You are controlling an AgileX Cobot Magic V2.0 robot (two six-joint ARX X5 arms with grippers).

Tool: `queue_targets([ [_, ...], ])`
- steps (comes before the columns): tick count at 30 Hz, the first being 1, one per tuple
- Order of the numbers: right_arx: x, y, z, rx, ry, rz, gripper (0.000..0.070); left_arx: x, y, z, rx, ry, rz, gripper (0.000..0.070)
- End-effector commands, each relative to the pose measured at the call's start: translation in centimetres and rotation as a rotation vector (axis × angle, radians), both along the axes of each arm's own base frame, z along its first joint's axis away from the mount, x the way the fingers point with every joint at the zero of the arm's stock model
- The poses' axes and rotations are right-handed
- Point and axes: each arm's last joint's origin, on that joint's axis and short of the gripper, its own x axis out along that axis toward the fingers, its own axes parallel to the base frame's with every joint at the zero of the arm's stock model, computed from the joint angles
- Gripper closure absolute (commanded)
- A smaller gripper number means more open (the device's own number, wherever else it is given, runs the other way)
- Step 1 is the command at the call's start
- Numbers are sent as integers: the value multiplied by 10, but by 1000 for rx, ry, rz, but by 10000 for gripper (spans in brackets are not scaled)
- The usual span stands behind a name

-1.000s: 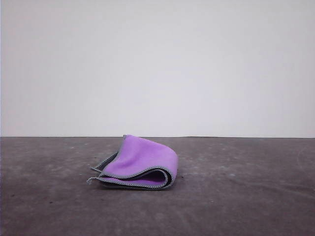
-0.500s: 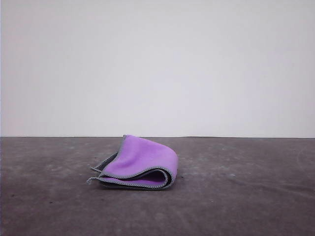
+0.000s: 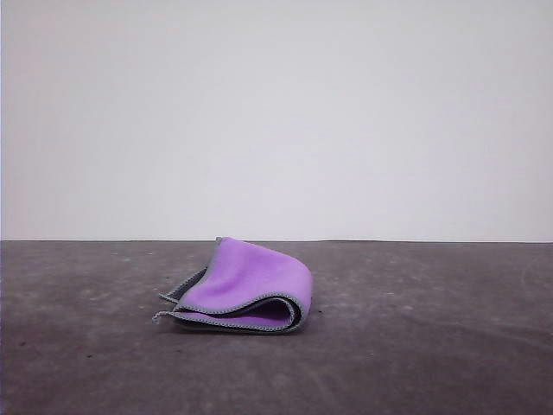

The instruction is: Fold clothes

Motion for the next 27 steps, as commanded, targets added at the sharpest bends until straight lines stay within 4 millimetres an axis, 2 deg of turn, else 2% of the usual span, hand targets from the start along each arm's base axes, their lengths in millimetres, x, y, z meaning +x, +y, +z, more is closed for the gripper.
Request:
queue_targets([
  [1,0,0,-6,-6,-14,6,699,1,0,-7,-4,26,-1,685],
  [5,3,1,-23,6,19,18,699,1,0,-7,-4,26,-1,685],
  [27,4,1,-23,36,-2,16,699,1,0,-7,-4,27,-1,685],
])
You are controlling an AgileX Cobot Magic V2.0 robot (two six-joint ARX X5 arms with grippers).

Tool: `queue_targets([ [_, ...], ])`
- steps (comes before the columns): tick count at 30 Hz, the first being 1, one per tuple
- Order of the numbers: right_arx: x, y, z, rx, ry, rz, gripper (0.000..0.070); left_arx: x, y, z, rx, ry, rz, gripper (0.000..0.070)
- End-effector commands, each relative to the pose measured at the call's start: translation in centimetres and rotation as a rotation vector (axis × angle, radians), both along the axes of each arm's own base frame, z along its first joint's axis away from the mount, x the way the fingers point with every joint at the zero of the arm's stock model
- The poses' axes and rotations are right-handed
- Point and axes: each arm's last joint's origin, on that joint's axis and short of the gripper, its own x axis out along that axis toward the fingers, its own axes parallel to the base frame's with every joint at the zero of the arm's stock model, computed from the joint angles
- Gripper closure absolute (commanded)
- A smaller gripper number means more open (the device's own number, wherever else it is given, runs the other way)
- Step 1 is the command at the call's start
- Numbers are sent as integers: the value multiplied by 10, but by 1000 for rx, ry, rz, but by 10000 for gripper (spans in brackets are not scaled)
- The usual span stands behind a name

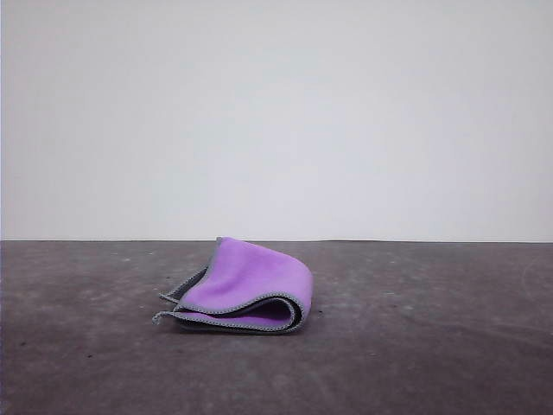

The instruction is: Fold clothes

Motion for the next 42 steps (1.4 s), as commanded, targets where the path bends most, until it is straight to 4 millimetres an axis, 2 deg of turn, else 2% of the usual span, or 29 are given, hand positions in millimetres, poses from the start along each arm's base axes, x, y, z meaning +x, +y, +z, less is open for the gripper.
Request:
queue_targets([
  [1,0,0,-1,14,-3,-2,699,1,0,-7,-3,27,-1,685],
  [42,0,0,-1,14,-3,-3,699,1,0,-7,-3,27,-1,685],
])
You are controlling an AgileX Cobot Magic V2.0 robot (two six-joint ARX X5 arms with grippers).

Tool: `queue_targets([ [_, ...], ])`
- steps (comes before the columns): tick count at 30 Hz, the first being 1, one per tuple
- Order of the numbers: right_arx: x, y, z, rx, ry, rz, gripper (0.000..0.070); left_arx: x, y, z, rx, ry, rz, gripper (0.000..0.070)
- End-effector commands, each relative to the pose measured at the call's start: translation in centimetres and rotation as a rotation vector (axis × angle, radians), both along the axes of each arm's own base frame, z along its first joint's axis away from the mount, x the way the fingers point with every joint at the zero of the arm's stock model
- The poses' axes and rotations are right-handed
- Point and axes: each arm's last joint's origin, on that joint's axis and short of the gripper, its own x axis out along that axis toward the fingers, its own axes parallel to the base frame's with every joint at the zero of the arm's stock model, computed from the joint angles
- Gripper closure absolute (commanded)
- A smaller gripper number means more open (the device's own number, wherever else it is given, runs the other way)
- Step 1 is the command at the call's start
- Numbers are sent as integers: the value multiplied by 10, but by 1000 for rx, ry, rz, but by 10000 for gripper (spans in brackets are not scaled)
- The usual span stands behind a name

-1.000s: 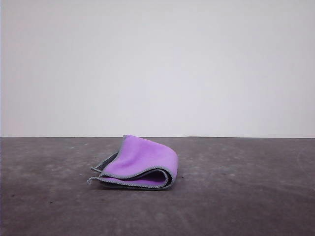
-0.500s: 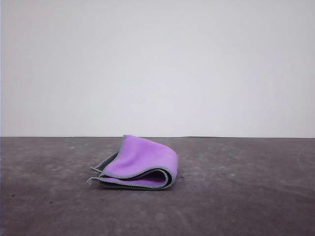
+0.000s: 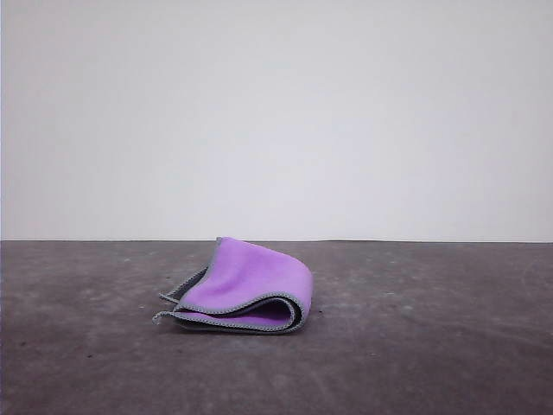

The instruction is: Fold clothes

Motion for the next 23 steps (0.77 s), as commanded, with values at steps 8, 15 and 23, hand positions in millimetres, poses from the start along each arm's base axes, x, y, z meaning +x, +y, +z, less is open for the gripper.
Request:
queue_targets([
  [8,0,0,-1,14,-3,-2,699,1,0,-7,-3,27,-1,685],
  [15,0,0,-1,14,-3,-3,699,1,0,-7,-3,27,-1,685],
  [23,0,0,-1,14,-3,-3,699,1,0,-7,-3,27,-1,685],
])
